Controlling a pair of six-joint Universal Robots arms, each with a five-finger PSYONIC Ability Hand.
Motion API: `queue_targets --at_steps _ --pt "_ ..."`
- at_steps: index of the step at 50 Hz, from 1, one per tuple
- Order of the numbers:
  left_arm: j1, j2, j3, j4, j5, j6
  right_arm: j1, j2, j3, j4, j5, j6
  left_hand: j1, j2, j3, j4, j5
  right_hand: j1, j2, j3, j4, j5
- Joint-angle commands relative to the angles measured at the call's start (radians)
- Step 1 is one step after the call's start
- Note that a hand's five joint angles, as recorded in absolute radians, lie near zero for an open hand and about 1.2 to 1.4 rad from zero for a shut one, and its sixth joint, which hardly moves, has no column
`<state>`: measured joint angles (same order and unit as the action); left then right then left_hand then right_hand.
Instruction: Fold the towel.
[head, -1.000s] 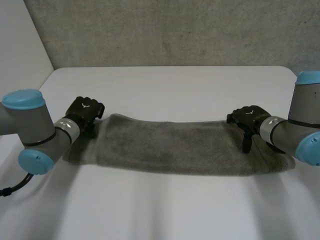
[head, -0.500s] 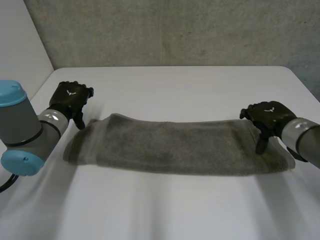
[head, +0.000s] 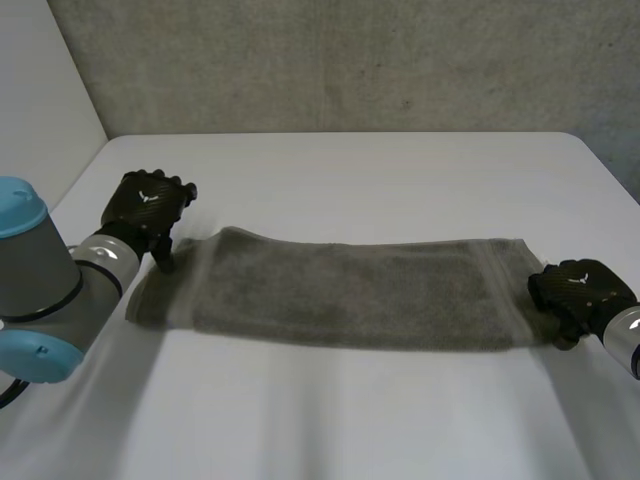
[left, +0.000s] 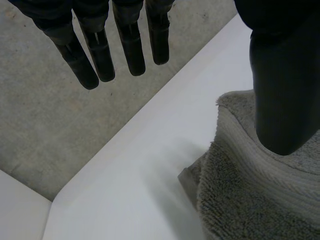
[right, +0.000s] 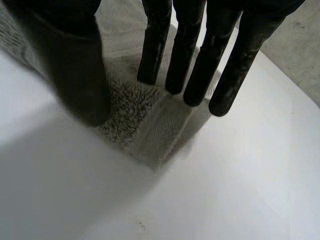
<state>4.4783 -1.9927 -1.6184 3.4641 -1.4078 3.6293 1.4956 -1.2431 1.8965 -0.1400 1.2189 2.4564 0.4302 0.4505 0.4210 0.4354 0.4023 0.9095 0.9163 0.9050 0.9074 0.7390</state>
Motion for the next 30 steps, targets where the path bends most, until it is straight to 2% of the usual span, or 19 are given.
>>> queue_targets --at_steps 1,5,7,12,16,19,20,21,23,24,26,27,28,29,30 --pt "-0.011 0.003 -0.006 0.000 0.000 0.000 -0.046 0.022 -0.019 -0.018 0.007 0.004 -0.096 -0.117 -0.087 -0.102 -0.243 0.487 0.480 0.491 0.489 0.483" --pt "-0.011 0.014 -0.009 0.000 0.000 0.000 -0.092 -0.026 -0.024 -0.029 0.010 0.003 -0.096 -0.117 -0.087 -0.102 -0.243 0.487 0.480 0.491 0.489 0.483" --pt "-0.011 0.023 -0.011 0.000 0.000 0.000 -0.139 -0.093 -0.054 -0.029 0.010 0.003 -0.111 -0.131 -0.102 -0.116 -0.257 0.487 0.480 0.491 0.489 0.483" --pt "-0.010 0.040 -0.018 0.000 0.000 0.000 -0.204 -0.108 -0.143 0.000 0.007 0.000 -0.132 -0.152 -0.122 -0.137 -0.278 0.487 0.480 0.491 0.489 0.483" --pt "-0.010 0.048 -0.025 0.000 0.000 0.000 -0.203 -0.108 -0.218 0.050 0.001 -0.002 -0.137 -0.158 -0.128 -0.143 -0.284 0.487 0.480 0.491 0.489 0.483" --pt "-0.010 0.049 -0.028 0.000 0.000 0.000 -0.158 -0.104 -0.298 0.094 0.004 0.003 -0.140 -0.161 -0.131 -0.146 -0.287 0.487 0.480 0.491 0.489 0.483" --pt "-0.010 0.049 -0.028 0.001 0.000 0.000 -0.085 -0.099 -0.339 0.105 0.004 0.012 -0.143 -0.164 -0.134 -0.149 -0.290 0.487 0.480 0.491 0.489 0.483" --pt "-0.010 0.049 -0.028 0.001 0.000 0.000 -0.084 -0.099 -0.340 0.105 0.004 0.012 -0.143 -0.164 -0.134 -0.149 -0.290 0.487 0.480 0.491 0.489 0.483" --pt "-0.011 0.049 -0.026 0.001 0.000 0.000 0.109 -0.069 -0.440 0.112 0.025 0.012 -0.146 -0.167 -0.137 -0.151 -0.293 0.487 0.480 0.491 0.489 0.483" --pt "-0.011 0.049 -0.026 0.001 0.000 0.000 0.110 -0.068 -0.441 0.112 0.025 0.012 -0.146 -0.167 -0.137 -0.151 -0.293 0.487 0.480 0.491 0.489 0.483" --pt "-0.013 0.051 -0.025 0.001 -0.002 0.000 0.298 -0.007 -0.534 0.112 0.075 0.010 -0.146 -0.167 -0.137 -0.151 -0.293 0.487 0.480 0.491 0.489 0.483" --pt "-0.013 0.051 -0.025 0.001 -0.002 0.000 0.299 -0.007 -0.534 0.112 0.076 0.010 -0.146 -0.167 -0.137 -0.151 -0.293 0.487 0.480 0.491 0.489 0.483" --pt "-0.014 0.051 -0.026 0.001 -0.003 0.000 0.381 0.028 -0.580 0.112 0.108 0.010 -0.146 -0.167 -0.137 -0.151 -0.293 0.487 0.480 0.491 0.489 0.483" --pt "-0.014 0.051 -0.026 0.001 -0.003 0.000 0.382 0.028 -0.580 0.112 0.108 0.010 -0.146 -0.167 -0.137 -0.151 -0.293 0.487 0.480 0.491 0.489 0.483" --pt "-0.021 0.051 -0.026 0.001 -0.003 0.000 0.465 0.066 -0.626 0.112 0.128 0.010 -0.146 -0.167 -0.137 -0.151 -0.293 0.487 0.480 0.491 0.489 0.483"
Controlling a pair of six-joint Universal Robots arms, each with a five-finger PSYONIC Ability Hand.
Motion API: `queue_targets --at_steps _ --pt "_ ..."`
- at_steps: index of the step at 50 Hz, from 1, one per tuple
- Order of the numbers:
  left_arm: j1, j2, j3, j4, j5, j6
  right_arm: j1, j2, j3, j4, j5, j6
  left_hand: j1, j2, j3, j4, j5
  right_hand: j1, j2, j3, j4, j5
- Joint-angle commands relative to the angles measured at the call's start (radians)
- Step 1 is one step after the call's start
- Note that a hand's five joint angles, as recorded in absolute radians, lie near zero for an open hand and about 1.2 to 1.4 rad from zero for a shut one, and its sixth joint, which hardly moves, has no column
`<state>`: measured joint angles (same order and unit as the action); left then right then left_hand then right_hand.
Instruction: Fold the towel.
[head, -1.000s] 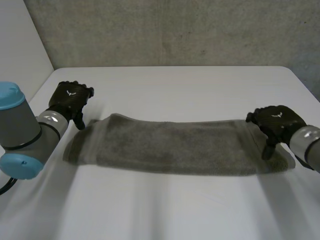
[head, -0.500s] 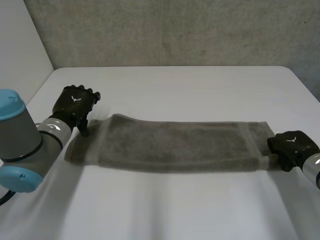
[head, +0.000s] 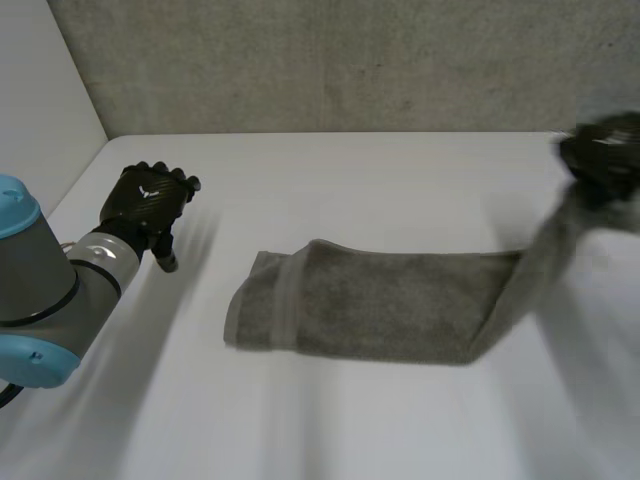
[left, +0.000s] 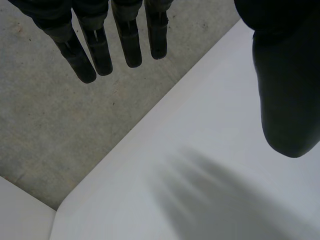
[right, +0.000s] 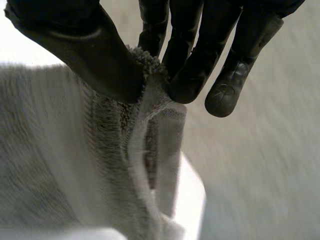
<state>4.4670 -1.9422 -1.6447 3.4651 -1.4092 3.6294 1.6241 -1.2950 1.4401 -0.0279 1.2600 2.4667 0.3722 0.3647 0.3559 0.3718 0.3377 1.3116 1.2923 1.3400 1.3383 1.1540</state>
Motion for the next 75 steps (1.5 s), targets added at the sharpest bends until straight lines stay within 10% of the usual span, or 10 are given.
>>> queue_targets --at_steps 1,13,17,19,43,54,58,75 --pt "-0.015 0.000 0.000 0.000 -0.002 0.000 0.427 0.165 -0.209 0.000 0.104 -0.002 -0.088 -0.081 -0.072 -0.088 -0.228 0.085 0.104 0.056 0.058 0.068" --pt "-0.046 -0.001 -0.001 0.000 -0.004 0.000 0.740 0.468 -0.349 0.002 0.136 -0.009 -0.097 -0.089 -0.081 -0.097 -0.237 0.085 0.104 0.056 0.058 0.068" --pt "-0.051 -0.001 -0.006 0.000 -0.002 0.000 0.738 0.491 -0.340 0.003 0.174 -0.003 -0.115 -0.107 -0.098 -0.114 -0.255 -1.040 -1.021 -1.068 -1.067 -1.057" --pt "-0.051 -0.001 -0.006 0.000 -0.001 0.000 0.729 0.484 -0.330 0.002 0.192 0.006 -0.118 -0.110 -0.101 -0.117 -0.258 -1.137 -1.118 -1.165 -1.164 -1.154" --pt "-0.209 -0.014 -0.010 0.022 0.009 0.006 0.362 0.026 0.350 -0.118 0.102 0.187 -0.091 -0.084 -0.075 -0.091 -0.231 -1.137 -1.118 -1.165 -1.164 -1.154" --pt "-0.238 -0.047 -0.020 0.028 0.009 0.014 0.327 0.077 0.436 -0.216 0.081 0.193 -0.091 -0.084 -0.075 -0.091 -0.231 -0.572 -0.553 -0.600 -0.599 -0.589" --pt "-0.241 -0.044 -0.021 0.028 0.007 0.014 0.324 0.131 0.416 -0.218 0.096 0.189 -0.091 -0.084 -0.075 -0.091 -0.231 0.065 0.085 0.037 0.039 0.049" --pt "-0.218 0.025 -0.050 0.029 -0.004 0.008 0.223 -0.023 0.301 -0.086 0.150 -0.118 -0.115 -0.107 -0.098 -0.114 -0.255 0.085 0.104 0.056 0.058 0.068"
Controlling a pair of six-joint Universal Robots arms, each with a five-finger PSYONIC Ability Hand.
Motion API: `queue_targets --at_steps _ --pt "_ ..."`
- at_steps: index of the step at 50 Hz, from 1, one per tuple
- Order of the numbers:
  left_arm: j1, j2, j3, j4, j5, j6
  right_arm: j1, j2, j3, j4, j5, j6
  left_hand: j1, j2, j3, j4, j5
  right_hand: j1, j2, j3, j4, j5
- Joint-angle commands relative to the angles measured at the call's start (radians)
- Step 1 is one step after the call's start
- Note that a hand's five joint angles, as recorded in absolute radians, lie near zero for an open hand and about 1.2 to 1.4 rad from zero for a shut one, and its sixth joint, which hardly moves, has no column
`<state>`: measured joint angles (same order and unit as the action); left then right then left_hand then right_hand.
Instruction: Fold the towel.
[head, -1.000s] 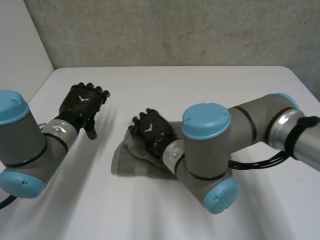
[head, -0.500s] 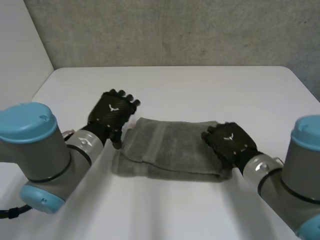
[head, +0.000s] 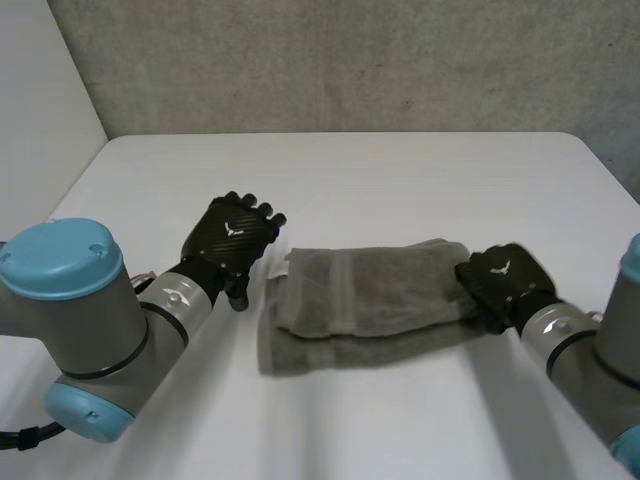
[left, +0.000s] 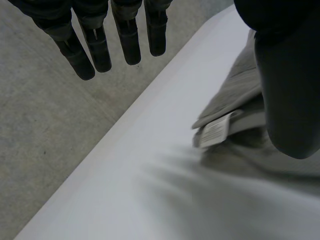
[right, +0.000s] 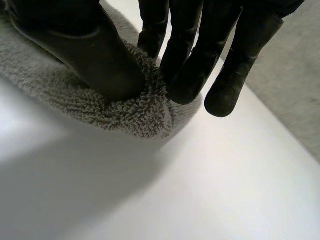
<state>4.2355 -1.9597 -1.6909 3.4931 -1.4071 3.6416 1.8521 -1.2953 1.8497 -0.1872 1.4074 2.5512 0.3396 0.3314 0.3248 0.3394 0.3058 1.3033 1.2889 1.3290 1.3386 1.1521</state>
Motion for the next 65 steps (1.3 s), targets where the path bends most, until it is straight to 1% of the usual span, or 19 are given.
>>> queue_targets --at_steps 1,3,4,6,7,9,15,18,19,20,21,22,24,28,35,42,44,55,65 --pt "0.014 0.042 -0.004 0.001 -0.006 -0.005 -0.005 -0.022 -0.109 0.074 0.002 -0.203 -0.082 -0.074 -0.067 -0.082 -0.223 0.093 0.107 0.067 0.058 0.070" --pt "0.040 0.065 0.007 0.001 -0.009 -0.011 0.094 -0.006 -0.194 0.091 -0.013 -0.252 -0.091 -0.083 -0.076 -0.091 -0.232 0.093 0.107 0.067 0.058 0.070" --pt "0.040 0.065 0.007 0.001 -0.009 -0.011 0.095 -0.005 -0.195 0.091 -0.013 -0.252 -0.091 -0.083 -0.076 -0.091 -0.232 0.093 0.107 0.067 0.058 0.070" --pt "0.055 0.085 0.017 0.006 -0.009 -0.018 0.247 0.040 -0.294 0.095 -0.069 -0.253 -0.103 -0.094 -0.088 -0.102 -0.243 0.093 0.107 0.067 0.058 0.070" --pt "0.055 0.085 0.017 0.006 -0.009 -0.018 0.248 0.041 -0.294 0.095 -0.070 -0.253 -0.103 -0.094 -0.088 -0.102 -0.243 0.093 0.107 0.067 0.058 0.070" --pt "0.057 0.097 0.037 0.006 -0.010 -0.038 0.366 0.115 -0.366 0.098 -0.128 -0.258 -0.111 -0.103 -0.097 -0.111 -0.252 0.093 0.107 0.067 0.058 0.070" --pt "0.058 0.099 0.068 0.004 -0.035 -0.124 0.482 0.209 -0.409 0.121 -0.159 -0.256 -0.111 -0.103 -0.097 -0.111 -0.252 0.093 0.107 0.067 0.058 0.070" --pt "0.058 0.099 0.073 0.004 -0.049 -0.143 0.484 0.214 -0.419 0.134 -0.148 -0.247 -0.111 -0.103 -0.097 -0.111 -0.252 0.093 0.107 0.067 0.058 0.070" --pt "0.057 0.097 0.076 0.004 -0.059 -0.156 0.480 0.214 -0.428 0.146 -0.131 -0.232 -0.108 -0.100 -0.094 -0.108 -0.249 0.004 0.018 -0.022 -0.031 -0.019" --pt "0.055 0.097 0.076 0.003 -0.064 -0.166 0.478 0.212 -0.428 0.155 -0.111 -0.205 -0.108 -0.100 -0.094 -0.108 -0.249 -0.395 -0.381 -0.421 -0.430 -0.419" --pt "0.055 0.097 0.076 0.003 -0.064 -0.166 0.478 0.212 -0.428 0.155 -0.111 -0.204 -0.108 -0.100 -0.094 -0.108 -0.249 -0.399 -0.385 -0.425 -0.435 -0.423" --pt "0.051 0.094 0.077 0.003 -0.062 -0.170 0.477 0.203 -0.425 0.155 -0.084 -0.154 -0.108 -0.100 -0.094 -0.108 -0.249 -0.670 -0.655 -0.695 -0.705 -0.693" --pt "0.044 0.087 0.080 0.004 -0.062 -0.169 0.472 0.182 -0.422 0.152 -0.056 -0.089 -0.108 -0.100 -0.094 -0.108 -0.249 -0.728 -0.714 -0.754 -0.763 -0.751" --pt "0.020 0.062 0.106 0.004 -0.062 -0.172 0.382 0.047 -0.382 0.146 0.001 0.108 -0.103 -0.094 -0.088 -0.102 -0.243 -1.120 -1.105 -1.146 -1.155 -1.143" --pt "-0.075 -0.037 0.189 0.004 -0.069 -0.172 0.248 -0.028 -0.336 0.146 -0.004 0.334 -0.097 -0.089 -0.082 -0.097 -0.237 -1.129 -1.114 -1.154 -1.164 -1.152" --pt "-0.144 -0.139 0.270 -0.002 -0.070 -0.193 0.194 0.002 -0.319 0.146 -0.004 0.346 -0.082 -0.074 -0.067 -0.082 -0.223 -1.129 -1.114 -1.154 -1.164 -1.152" --pt "-0.169 -0.194 0.310 -0.008 -0.070 -0.216 0.193 0.080 -0.328 0.146 -0.005 0.346 -0.082 -0.074 -0.067 -0.082 -0.223 -1.129 -1.114 -1.154 -1.164 -1.152" --pt "-0.192 -0.271 0.280 -0.049 -0.081 -0.229 0.200 0.307 -0.398 0.160 -0.004 0.343 -0.073 -0.065 -0.058 -0.073 -0.214 -1.129 -1.114 -1.154 -1.164 -1.152" --pt "-0.175 -0.203 0.117 -0.052 -0.092 -0.225 0.200 0.343 -0.446 0.163 -0.001 0.307 -0.082 -0.074 -0.067 -0.082 -0.223 -1.129 -1.114 -1.154 -1.164 -1.152"
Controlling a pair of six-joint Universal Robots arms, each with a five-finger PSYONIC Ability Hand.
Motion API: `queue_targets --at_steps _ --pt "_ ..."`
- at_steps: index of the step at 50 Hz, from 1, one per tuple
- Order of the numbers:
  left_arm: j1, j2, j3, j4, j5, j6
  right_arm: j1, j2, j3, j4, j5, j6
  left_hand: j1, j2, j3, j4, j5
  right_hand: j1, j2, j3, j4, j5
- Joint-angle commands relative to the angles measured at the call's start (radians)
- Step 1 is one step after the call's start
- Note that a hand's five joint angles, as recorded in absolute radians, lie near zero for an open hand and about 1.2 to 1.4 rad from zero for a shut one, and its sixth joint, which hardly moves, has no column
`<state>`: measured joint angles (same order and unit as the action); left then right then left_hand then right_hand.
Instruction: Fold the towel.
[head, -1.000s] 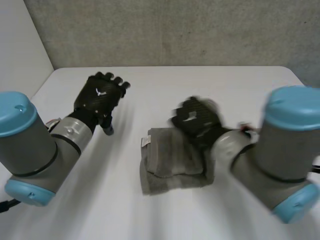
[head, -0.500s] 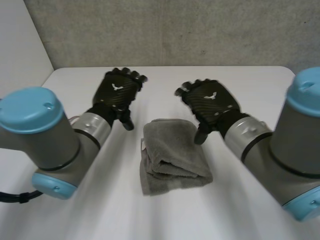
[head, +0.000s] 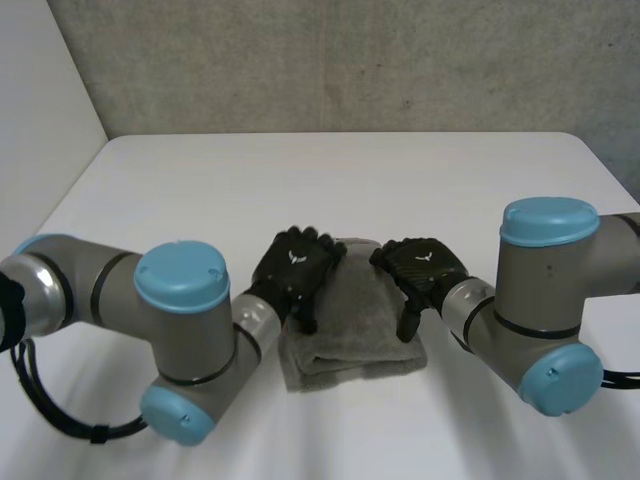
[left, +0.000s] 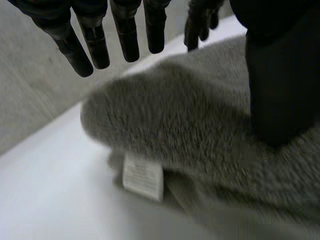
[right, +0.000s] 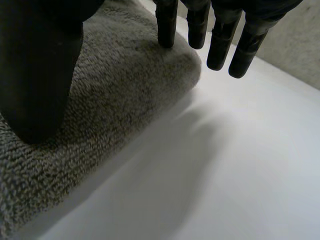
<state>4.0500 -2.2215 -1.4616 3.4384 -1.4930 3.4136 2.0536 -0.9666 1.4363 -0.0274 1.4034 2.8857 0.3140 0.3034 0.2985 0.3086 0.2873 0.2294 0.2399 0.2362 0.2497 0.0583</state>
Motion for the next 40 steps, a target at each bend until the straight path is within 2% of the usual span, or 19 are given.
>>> queue_targets --at_steps 1,11,13,16,21,24,26,27,29,32,34,37,40 --pt "0.010 0.068 -0.126 0.004 -0.006 0.003 -0.001 0.015 -0.039 0.006 0.005 -0.035 -0.056 -0.046 -0.041 -0.051 -0.204 -0.055 -0.065 -0.062 -0.075 -0.058" --pt "0.010 0.125 -0.115 0.004 -0.009 -0.004 -0.004 -0.009 -0.079 0.057 0.005 -0.043 -0.062 -0.052 -0.047 -0.057 -0.210 -0.055 -0.065 -0.062 -0.075 -0.058" --pt "0.012 0.146 -0.106 0.004 -0.016 -0.007 -0.010 -0.091 -0.091 0.058 0.011 -0.026 -0.065 -0.055 -0.050 -0.060 -0.213 -0.055 -0.065 -0.062 -0.075 -0.058" --pt "0.023 0.206 -0.080 -0.005 -0.047 -0.010 -0.013 -0.142 -0.093 0.053 0.015 -0.020 -0.074 -0.063 -0.059 -0.069 -0.222 -0.055 -0.065 -0.062 -0.075 -0.058" --pt "0.076 0.353 -0.017 -0.016 -0.150 -0.011 -0.027 -0.326 -0.111 0.046 0.046 0.078 -0.086 -0.075 -0.070 -0.080 -0.234 -0.055 -0.065 -0.062 -0.075 -0.058" --pt "0.093 0.402 -0.002 -0.034 -0.176 -0.011 -0.046 -0.362 -0.122 0.046 0.063 0.113 -0.089 -0.078 -0.073 -0.083 -0.237 -0.055 -0.065 -0.062 -0.075 -0.058" --pt "0.130 0.462 0.044 -0.103 -0.211 -0.017 -0.110 -0.417 -0.132 0.047 0.100 0.159 -0.098 -0.087 -0.082 -0.092 -0.245 -0.055 -0.065 -0.062 -0.075 -0.058" --pt "0.130 0.462 0.044 -0.103 -0.211 -0.017 -0.110 -0.417 -0.132 0.047 0.100 0.159 -0.098 -0.087 -0.082 -0.092 -0.245 -0.055 -0.065 -0.062 -0.075 -0.058" --pt "0.161 0.483 0.093 -0.191 -0.219 -0.052 -0.162 -0.446 -0.142 0.049 0.114 0.176 -0.100 -0.090 -0.085 -0.095 -0.248 -0.055 -0.065 -0.062 -0.075 -0.058" --pt "0.170 0.488 0.115 -0.240 -0.217 -0.079 -0.187 -0.454 -0.149 0.055 0.121 0.179 -0.103 -0.093 -0.088 -0.098 -0.251 -0.055 -0.065 -0.062 -0.075 -0.058" --pt "0.179 0.488 0.154 -0.333 -0.214 -0.138 -0.191 -0.454 -0.151 0.056 0.123 0.179 -0.112 -0.102 -0.097 -0.107 -0.260 -0.055 -0.065 -0.062 -0.075 -0.058" --pt "0.182 0.487 0.181 -0.399 -0.210 -0.183 -0.194 -0.454 -0.151 0.058 0.127 0.179 -0.112 -0.102 -0.097 -0.107 -0.260 -0.055 -0.065 -0.062 -0.075 -0.058" --pt "0.188 0.487 0.191 -0.429 -0.207 -0.200 -0.193 -0.454 -0.151 0.058 0.132 0.179 -0.112 -0.102 -0.097 -0.107 -0.260 -0.055 -0.065 -0.062 -0.075 -0.058"
